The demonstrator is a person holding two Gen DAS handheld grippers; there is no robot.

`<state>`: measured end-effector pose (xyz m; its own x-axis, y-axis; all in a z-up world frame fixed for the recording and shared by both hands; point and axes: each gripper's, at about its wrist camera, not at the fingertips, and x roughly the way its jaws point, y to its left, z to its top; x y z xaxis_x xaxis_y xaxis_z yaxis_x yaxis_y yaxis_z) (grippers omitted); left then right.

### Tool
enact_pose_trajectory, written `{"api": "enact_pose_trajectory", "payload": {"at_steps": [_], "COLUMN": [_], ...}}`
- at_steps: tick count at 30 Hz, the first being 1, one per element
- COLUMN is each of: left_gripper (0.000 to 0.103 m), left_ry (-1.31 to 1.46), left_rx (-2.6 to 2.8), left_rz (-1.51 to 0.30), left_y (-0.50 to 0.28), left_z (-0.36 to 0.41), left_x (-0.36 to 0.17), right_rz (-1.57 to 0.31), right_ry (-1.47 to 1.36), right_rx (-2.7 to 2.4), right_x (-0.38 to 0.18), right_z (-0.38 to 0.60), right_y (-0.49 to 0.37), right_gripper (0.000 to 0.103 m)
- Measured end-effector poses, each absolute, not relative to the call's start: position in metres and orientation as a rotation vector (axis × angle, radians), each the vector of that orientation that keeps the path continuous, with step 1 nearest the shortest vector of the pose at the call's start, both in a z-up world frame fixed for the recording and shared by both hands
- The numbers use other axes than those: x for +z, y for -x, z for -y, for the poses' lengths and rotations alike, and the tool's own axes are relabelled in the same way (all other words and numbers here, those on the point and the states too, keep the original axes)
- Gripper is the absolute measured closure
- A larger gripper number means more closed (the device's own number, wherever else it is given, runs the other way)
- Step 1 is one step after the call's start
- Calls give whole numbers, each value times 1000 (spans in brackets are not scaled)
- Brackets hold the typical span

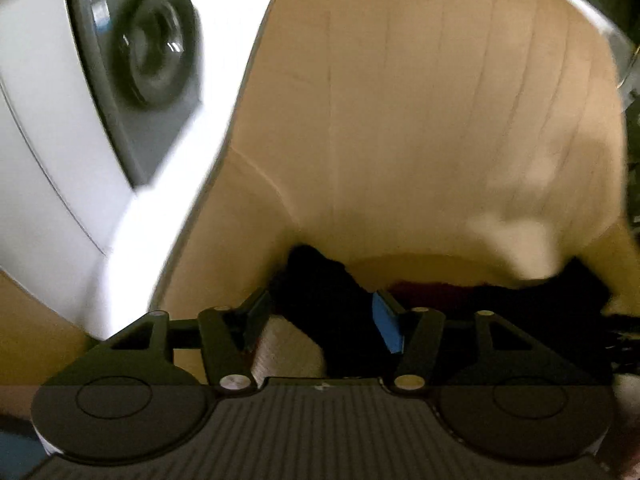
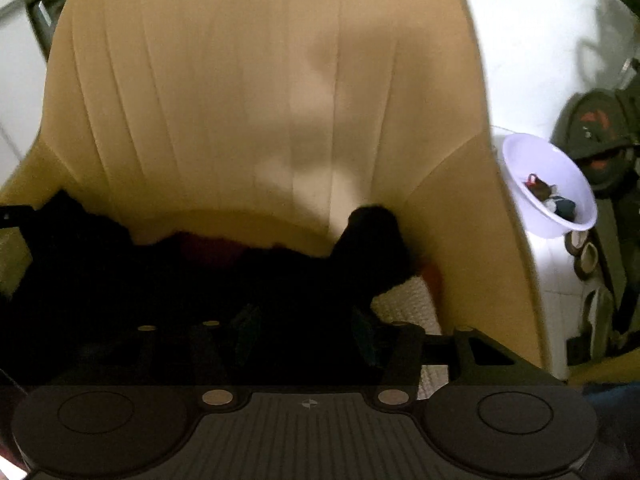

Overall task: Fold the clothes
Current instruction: 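Lower the black sweater with both grippers onto the clothes stack on the chair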

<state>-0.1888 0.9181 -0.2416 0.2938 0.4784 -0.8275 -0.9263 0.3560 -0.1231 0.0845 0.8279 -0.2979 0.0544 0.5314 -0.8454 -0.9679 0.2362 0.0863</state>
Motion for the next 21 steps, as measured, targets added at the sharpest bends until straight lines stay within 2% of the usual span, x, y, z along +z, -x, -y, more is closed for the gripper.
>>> {"api": "enact_pose_trajectory", "payload": {"at_steps": [5, 8, 11, 17, 19, 21], "left_gripper": [37, 27, 26, 26, 21, 10], "left_ry": [674, 663, 608, 679, 708, 677], "left_rx": [871, 747, 721, 858, 864, 851], "left_rz": [-843, -906, -997, -1092, -1118, -1160], "left_y": [204, 205, 196, 191, 184, 171], "left_z": [-853, -806, -781, -803, -809, -802], "left_x": [-221, -228, -248, -294, -305, -315], "right_rz": [-993, -1046, -1087, -1071, -1089, -1070], "right_ry": [555, 599, 666, 754, 769, 799], "right_rx": [1272, 1284, 1252, 1131, 1123, 1134], "right_x": [-279, -279, -296, -343, -358, -366], "right_z": [-772, -735, -717, -724, -730, -735], "right_y": [-83, -77, -66, -61, -62, -58], "right_gripper": [46, 46, 44, 39, 34, 30]}}
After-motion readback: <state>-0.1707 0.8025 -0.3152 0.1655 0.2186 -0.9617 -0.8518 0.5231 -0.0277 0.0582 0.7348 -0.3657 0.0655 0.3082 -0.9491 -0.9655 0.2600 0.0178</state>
